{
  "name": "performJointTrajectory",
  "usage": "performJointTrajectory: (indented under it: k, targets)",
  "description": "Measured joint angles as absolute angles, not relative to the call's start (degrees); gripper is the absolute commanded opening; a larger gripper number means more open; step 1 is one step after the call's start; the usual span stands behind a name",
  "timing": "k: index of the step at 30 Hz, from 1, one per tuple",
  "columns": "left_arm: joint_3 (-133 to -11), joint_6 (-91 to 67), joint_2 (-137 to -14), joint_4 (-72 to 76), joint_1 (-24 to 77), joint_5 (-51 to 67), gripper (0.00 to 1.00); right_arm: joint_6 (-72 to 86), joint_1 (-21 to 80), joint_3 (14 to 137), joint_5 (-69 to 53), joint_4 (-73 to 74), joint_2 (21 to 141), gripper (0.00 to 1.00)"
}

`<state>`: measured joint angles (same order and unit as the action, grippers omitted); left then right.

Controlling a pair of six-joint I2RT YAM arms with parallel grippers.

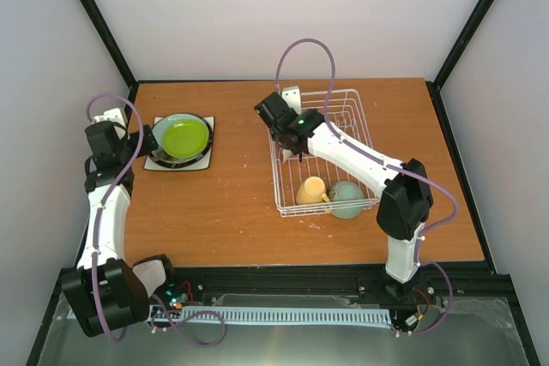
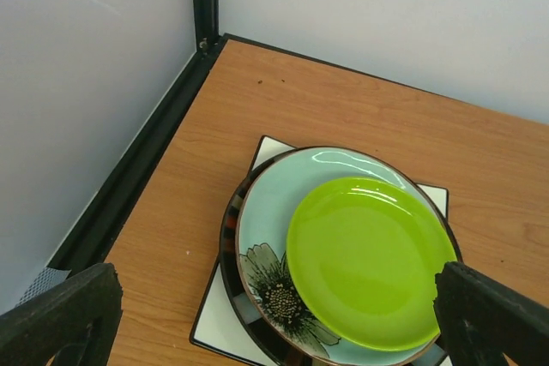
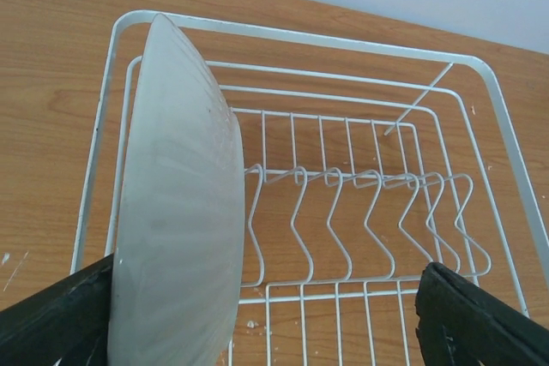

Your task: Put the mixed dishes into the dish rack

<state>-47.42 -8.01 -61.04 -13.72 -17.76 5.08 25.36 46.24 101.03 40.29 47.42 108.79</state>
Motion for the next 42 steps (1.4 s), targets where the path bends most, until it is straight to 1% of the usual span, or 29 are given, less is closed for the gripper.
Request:
performJointTrajectory:
  k: [3, 7, 11, 17, 21, 23, 24, 25, 26, 27, 28, 29, 30, 34, 38, 42]
  targets:
    - [-47.4, -8.3, -61.0, -13.8, -18.2, 6.0, 1.0, 24.6, 45.6, 97.9, 37.6, 45.4, 106.0, 0.93]
    - [-47.4, -8.7, -61.0, -13.8, -19.0, 8.1, 1.0, 23.1, 44.5, 92.6, 32.7, 40.7, 98.2, 0.94]
    - [-47.4, -9.7, -61.2, -13.8, -19.9, 10.5, 1.0, 21.7, 43.7, 93.8, 31.2, 37.3, 93.0, 0.94]
    - [-47.4, -10.0, -61.6, -13.7, -20.7, 12.5, 1.0, 20.6, 43.6, 95.0, 31.2, 35.4, 92.2, 0.94]
    - [-47.4, -10.8, -64.2, -13.0, -23.2, 17.1, 1.0, 20.1, 43.6, 93.6, 31.5, 34.9, 91.2, 0.94]
    - [-47.4, -11.4, -66.8, -12.8, -24.6, 20.7, 0.99, 19.4, 43.5, 91.7, 31.7, 33.8, 89.3, 0.96]
    - [-47.4, -11.6, -68.7, -12.8, -25.3, 23.0, 0.96, 19.0, 43.5, 90.1, 31.7, 32.7, 87.6, 0.96]
    - [-47.4, -11.8, -70.0, -12.8, -25.7, 24.6, 0.9, 18.5, 43.5, 88.3, 31.7, 31.4, 85.5, 0.96]
    - [-47.3, -12.1, -71.2, -12.8, -26.2, 26.4, 0.81, 18.0, 43.4, 86.5, 31.6, 30.2, 83.2, 0.94]
    - [-47.2, -12.3, -72.9, -12.8, -26.8, 29.2, 0.68, 17.4, 43.2, 84.6, 31.1, 28.8, 80.7, 0.9]
    - [-47.2, -12.8, -74.2, -12.8, -27.4, 31.4, 0.57, 16.9, 42.7, 82.9, 30.2, 27.5, 78.1, 0.87]
    - [-47.2, -13.2, -75.6, -12.6, -27.9, 33.7, 0.53, 16.5, 42.2, 81.7, 29.4, 26.7, 75.7, 0.85]
    - [-47.3, -13.4, -77.0, -12.5, -28.4, 35.9, 0.51, 16.1, 41.4, 81.1, 28.6, 26.0, 73.7, 0.84]
    - [-50.0, -14.2, -84.4, -13.3, -29.6, 42.7, 0.49, 14.7, 38.6, 80.5, 27.1, 24.0, 68.9, 0.84]
    - [-55.1, -14.5, -89.7, -13.9, -29.6, 46.7, 0.49, 13.4, 38.5, 77.9, 26.0, 23.4, 67.4, 0.84]
    - [-60.4, -14.4, -92.9, -14.7, -29.6, 48.3, 0.49, 12.5, 38.0, 75.0, 25.3, 24.0, 67.1, 0.85]
